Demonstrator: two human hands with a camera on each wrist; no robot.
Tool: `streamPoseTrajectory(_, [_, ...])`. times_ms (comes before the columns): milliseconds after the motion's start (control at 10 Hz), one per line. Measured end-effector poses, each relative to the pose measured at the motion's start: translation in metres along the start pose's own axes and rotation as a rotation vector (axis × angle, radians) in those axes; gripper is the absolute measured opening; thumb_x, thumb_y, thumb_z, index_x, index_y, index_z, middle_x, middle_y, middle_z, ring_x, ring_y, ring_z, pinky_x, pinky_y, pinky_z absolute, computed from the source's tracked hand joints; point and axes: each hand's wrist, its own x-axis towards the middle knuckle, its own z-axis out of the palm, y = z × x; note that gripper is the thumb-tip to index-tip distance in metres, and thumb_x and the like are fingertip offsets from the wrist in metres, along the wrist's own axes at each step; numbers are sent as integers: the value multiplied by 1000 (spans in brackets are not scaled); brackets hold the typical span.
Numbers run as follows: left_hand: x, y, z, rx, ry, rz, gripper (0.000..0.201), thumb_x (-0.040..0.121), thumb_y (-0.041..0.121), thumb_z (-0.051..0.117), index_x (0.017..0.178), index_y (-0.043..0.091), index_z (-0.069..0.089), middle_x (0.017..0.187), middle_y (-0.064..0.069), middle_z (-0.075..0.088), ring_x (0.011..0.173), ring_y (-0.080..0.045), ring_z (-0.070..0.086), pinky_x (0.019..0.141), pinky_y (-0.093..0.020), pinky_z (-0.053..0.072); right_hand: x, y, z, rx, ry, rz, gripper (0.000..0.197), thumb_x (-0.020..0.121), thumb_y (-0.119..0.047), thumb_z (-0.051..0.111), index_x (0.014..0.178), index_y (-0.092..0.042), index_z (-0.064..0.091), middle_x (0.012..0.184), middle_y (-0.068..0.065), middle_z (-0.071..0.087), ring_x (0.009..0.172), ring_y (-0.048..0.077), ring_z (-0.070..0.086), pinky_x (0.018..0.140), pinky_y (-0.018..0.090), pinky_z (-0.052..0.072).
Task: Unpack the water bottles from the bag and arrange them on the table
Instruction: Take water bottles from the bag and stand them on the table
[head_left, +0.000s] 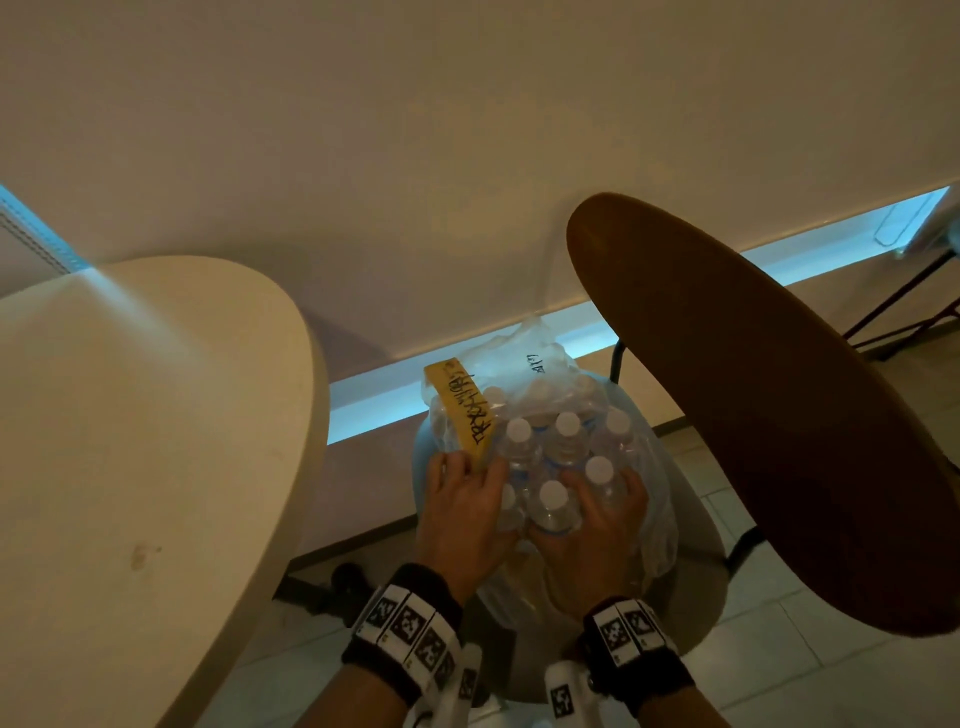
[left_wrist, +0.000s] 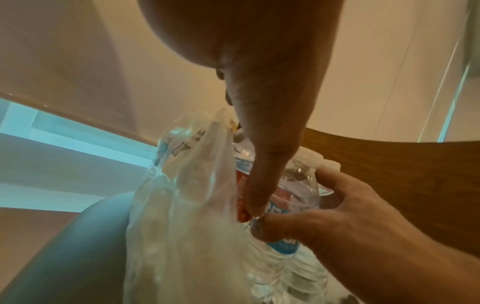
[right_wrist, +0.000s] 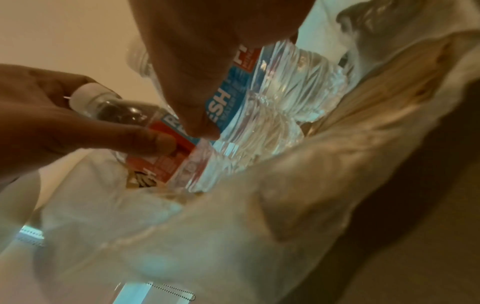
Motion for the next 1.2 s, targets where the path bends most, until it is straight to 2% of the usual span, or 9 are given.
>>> streamPoseTrajectory(100, [-9, 3, -13, -121, 100, -33, 64, 64, 51, 83, 117, 23, 59, 112, -1, 70, 112, -26, 49, 101, -45, 28, -6, 4, -8, -66, 81, -102, 80, 46, -35, 93, 118, -32, 59, 130, 17, 52, 114, 38, 55, 94, 38, 46])
streamPoseTrajectory(200, [-20, 11, -36, -324, 188, -83, 57, 68, 42, 86, 112, 26, 55, 115, -1, 68, 118, -25, 53, 109, -52, 32, -13, -17, -34, -65, 53, -138, 76, 48, -35, 93, 115, -27, 58, 122, 9, 58, 108, 30, 61, 90, 31, 50])
streamPoseTrajectory(300, [-34, 24, -72, -626, 300, -74, 50, 74, 24, 87, 112, 23, 54, 113, -2, 66, 108, -9, 59, 97, -27, 52, -16, -39, -63, -57, 103, -309, 69, 54, -48, 86, 108, -12, 62, 124, 21, 57, 121, 34, 50, 98, 35, 44])
streamPoseTrajectory(400, [-47, 36, -111, -640, 431, -54, 53, 72, 19, 88, 114, 19, 56, 111, -1, 66, 106, -2, 57, 94, -11, 47, -18, -82, -106, -42, 95, -405, 75, 47, -49, 86, 107, -7, 67, 130, 25, 52, 128, 28, 37, 99, 31, 37])
streamPoseTrajectory(500, [-59, 46, -155, -620, 554, -67, 54, 67, 22, 91, 113, 15, 63, 110, 2, 68, 106, 0, 57, 90, -16, 53, -20, -137, -146, -99, 43, -572, 74, 43, -46, 86, 107, -13, 66, 123, 0, 53, 121, 29, 43, 97, 42, 41])
streamPoseTrajectory(700, [-99, 28, -255, -723, 696, -170, 63, 58, 29, 95, 114, 29, 66, 111, 17, 69, 107, -5, 65, 81, -24, 59, -34, -248, -193, 106, -248, -733, 77, 38, -55, 89, 107, -52, 54, 120, 8, 55, 114, 25, 59, 95, 46, 51])
streamPoseTrajectory(900, [-153, -26, -339, -671, 777, -259, 76, 46, 26, 98, 114, 38, 66, 111, 18, 71, 104, -9, 68, 81, -30, 61, -51, -327, -166, 275, -502, -850, 95, 35, -43, 94, 119, -18, 60, 114, 5, 66, 100, 18, 72, 83, 44, 60])
streamPoseTrajectory(1000, [-180, -58, -364, -593, 813, -323, 77, 45, 30, 99, 113, 41, 65, 107, 19, 71, 98, -7, 70, 75, -23, 61, -68, -366, -131, 320, -619, -912, 97, 35, -43, 93, 122, -20, 60, 118, 8, 64, 101, 14, 71, 88, 40, 59])
streamPoseTrajectory(1200, [-223, -122, -378, -490, 901, -491, 80, 42, 14, 99, 112, 37, 68, 99, 9, 72, 88, -11, 70, 68, -33, 64, -116, -416, -44, 381, -801, -1016, 80, 34, -37, 92, 98, -65, 53, 121, 2, 57, 101, 5, 66, 88, 23, 56])
